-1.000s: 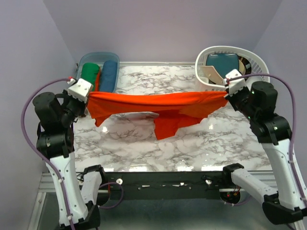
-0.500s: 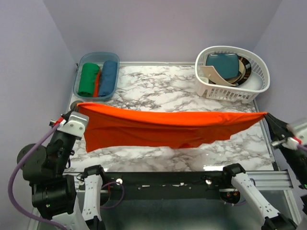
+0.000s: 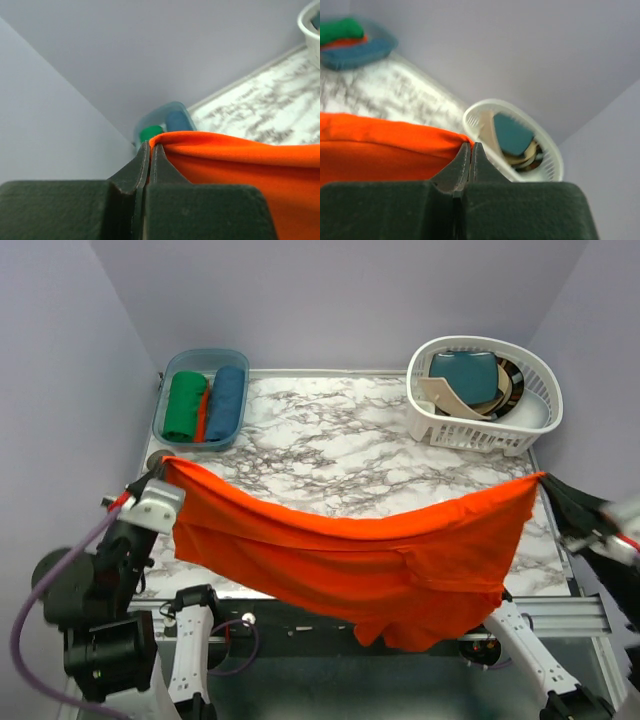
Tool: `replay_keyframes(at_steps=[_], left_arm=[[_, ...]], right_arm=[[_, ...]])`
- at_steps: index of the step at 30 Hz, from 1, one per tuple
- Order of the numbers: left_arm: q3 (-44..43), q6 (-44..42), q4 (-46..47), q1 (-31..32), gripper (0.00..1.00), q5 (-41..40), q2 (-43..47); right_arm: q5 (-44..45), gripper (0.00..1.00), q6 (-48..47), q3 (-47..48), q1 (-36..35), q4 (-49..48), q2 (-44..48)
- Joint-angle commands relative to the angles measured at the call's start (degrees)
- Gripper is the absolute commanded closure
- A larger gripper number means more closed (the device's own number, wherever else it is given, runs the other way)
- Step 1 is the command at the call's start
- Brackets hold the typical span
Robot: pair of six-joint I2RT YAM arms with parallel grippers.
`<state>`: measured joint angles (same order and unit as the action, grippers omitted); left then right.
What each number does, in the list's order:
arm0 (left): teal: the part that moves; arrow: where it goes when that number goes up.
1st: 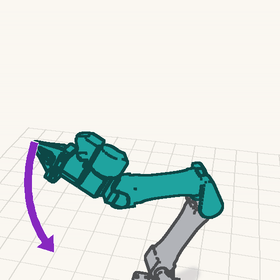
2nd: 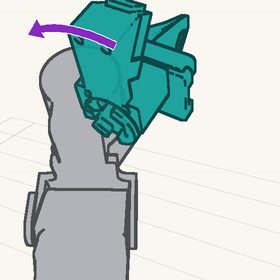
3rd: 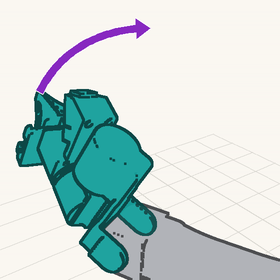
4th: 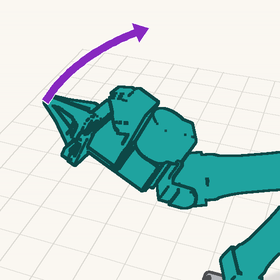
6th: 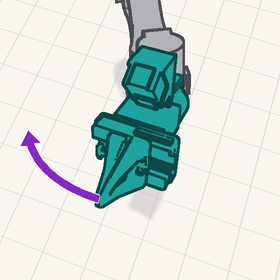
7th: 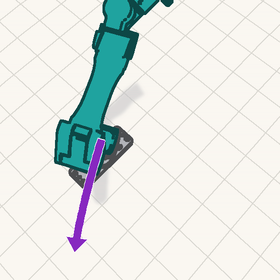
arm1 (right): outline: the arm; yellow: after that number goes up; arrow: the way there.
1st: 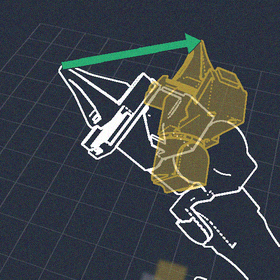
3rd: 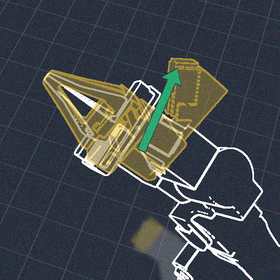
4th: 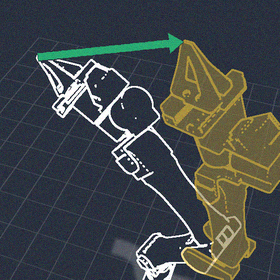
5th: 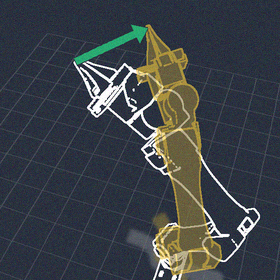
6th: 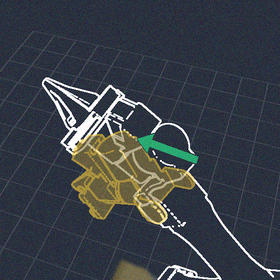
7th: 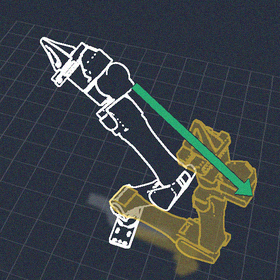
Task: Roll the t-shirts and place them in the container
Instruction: Fold the T-shirt at the center of the board.
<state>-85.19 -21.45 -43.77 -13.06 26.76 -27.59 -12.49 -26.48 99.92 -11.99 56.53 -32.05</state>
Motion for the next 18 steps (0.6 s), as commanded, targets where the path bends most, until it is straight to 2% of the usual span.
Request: replay_keyframes(at_steps=[1, 4, 9, 13, 14, 18], left_arm=[[11.25, -3.76, -7.11, -0.04, 1.0, 8.91, -6.76], [20.13, -6.05, -6.42, -0.04, 1.0, 9.27, -9.74], [32.95, -7.9, -0.11, 0.31, 1.0, 7.34, -19.41], [36.06, -7.99, 9.73, 1.8, 1.0, 3.39, -32.91], [35.88, -7.82, 10.97, 1.98, 1.0, 2.08, -35.31], [33.69, -5.62, 17.21, 1.99, 1.0, -1.44, -45.6]], right_arm=[[-5.87, 0.99, -2.61, -20.75, 0.21, -3.88, -1.7], [-8.34, 0.99, -2.88, -32.1, 0.21, -9.06, -3.18], [-7.2, 0.99, -3.57, -42.51, 0.12, -21.27, -12.58], [-2.83, 0.99, -6.3, -43.67, 0.12, -29.27, -26.36], [-1.58, 0.99, -6.39, -42.8, 0.21, -31.2, -33.09], [2.64, 0.99, -7.44, -36.82, 0.21, -34.2, -47.64]])
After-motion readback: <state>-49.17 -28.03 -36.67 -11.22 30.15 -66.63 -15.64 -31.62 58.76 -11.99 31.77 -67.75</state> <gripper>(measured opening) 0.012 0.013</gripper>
